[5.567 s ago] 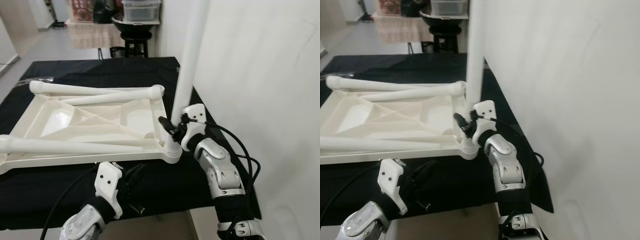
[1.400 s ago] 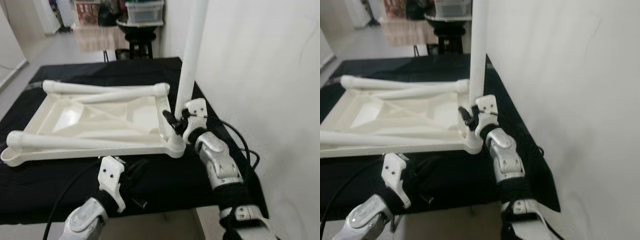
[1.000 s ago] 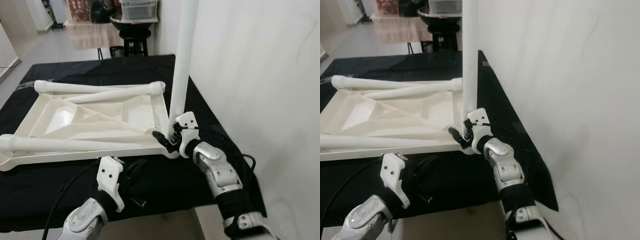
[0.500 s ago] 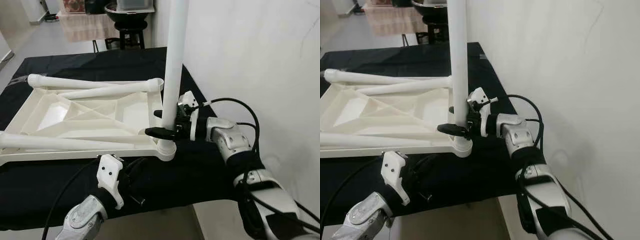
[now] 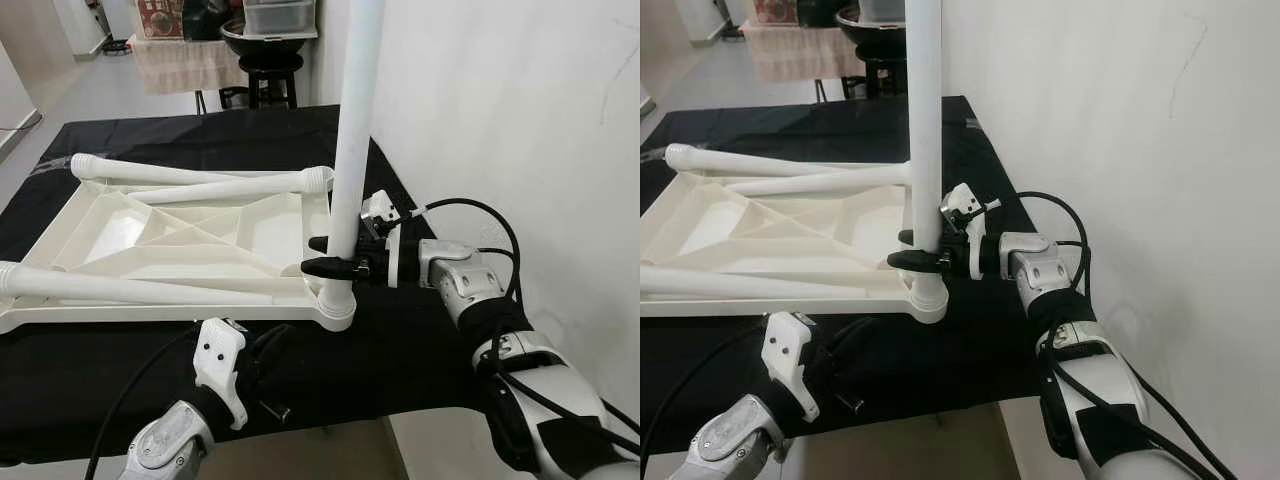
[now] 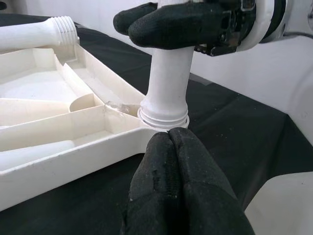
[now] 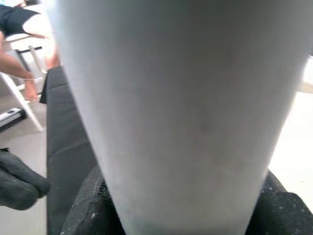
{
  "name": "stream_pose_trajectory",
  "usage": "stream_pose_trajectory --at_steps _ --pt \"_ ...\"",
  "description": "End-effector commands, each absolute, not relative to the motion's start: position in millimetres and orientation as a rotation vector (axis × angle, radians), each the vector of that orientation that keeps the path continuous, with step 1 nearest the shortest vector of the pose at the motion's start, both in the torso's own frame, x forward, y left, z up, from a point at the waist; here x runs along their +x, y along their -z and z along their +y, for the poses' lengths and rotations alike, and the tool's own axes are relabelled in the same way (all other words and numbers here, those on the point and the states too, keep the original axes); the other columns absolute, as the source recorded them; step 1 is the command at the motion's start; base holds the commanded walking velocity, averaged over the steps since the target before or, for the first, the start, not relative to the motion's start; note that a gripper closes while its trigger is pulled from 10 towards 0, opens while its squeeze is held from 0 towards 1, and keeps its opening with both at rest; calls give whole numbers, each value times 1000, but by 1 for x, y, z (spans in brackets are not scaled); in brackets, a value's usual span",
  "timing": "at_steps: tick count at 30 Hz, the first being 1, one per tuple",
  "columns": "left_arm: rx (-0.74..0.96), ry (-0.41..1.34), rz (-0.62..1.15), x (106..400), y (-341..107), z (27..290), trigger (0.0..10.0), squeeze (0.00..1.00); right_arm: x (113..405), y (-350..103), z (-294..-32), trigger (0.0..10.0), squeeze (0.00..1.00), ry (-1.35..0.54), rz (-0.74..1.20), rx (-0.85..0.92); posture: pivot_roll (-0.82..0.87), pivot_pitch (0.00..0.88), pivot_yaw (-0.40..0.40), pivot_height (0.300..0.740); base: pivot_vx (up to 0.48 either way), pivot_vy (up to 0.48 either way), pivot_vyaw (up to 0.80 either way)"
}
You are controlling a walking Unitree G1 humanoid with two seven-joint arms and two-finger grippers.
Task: Building children table
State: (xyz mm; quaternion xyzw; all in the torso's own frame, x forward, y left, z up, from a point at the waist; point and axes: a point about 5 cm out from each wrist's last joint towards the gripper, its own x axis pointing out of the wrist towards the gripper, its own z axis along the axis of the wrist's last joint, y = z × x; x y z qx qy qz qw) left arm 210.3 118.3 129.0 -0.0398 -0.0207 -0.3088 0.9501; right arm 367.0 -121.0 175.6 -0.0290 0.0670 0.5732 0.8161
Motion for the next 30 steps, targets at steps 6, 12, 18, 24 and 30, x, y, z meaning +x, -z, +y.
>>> stream_pose_trajectory --at_steps 6,12,18,24,30 --pt "-68 633 -40 207 -127 120 10000 0 357 -144 -117 0 0 -737 157 -58 34 36 -77 740 0 0 0" --pt "-64 636 -36 208 -127 123 10000 0 325 -162 -102 0 0 -521 32 -217 7 32 -49 740 0 0 0" --pt "-67 615 -50 209 -130 120 10000 0 332 -137 -97 0 0 -562 166 -172 26 32 -68 740 0 0 0" --pt "-72 629 -47 212 -131 120 10000 0 341 -146 -103 10000 1000 -676 118 -110 17 38 -49 740 0 0 0" --pt "-75 631 -49 214 -131 119 10000 0 337 -169 -101 10000 424 -913 49 -53 20 39 -51 740 0 0 0"
